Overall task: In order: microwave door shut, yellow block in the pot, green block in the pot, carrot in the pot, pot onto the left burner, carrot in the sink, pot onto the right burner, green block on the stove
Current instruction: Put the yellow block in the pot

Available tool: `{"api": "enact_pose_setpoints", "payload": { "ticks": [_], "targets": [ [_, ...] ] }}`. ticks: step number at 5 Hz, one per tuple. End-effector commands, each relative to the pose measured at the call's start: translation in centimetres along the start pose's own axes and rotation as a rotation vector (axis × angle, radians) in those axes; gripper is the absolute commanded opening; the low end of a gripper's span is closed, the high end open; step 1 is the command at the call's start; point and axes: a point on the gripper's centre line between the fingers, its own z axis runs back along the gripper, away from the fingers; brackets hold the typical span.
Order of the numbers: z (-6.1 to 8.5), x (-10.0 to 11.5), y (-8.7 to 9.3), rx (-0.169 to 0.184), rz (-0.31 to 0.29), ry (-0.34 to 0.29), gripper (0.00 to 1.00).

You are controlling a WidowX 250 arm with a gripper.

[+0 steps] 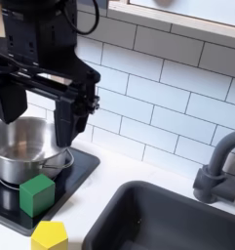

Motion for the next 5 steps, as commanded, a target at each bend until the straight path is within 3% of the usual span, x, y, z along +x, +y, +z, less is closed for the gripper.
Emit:
{"api": "enact_pose_setpoints", "payload": {
  "ticks": [1, 2, 5],
  "targets": [
    [0.0, 0.0, 0.0, -0.001, 0.0, 0.0, 1.0],
    [-2.3, -1.1, 0.0, -0.016, 0.0, 0.014, 1.0],
    [-5.0, -1.4, 0.1, -0.01, 0.006, 0.038, 1.0]
  ]
}}
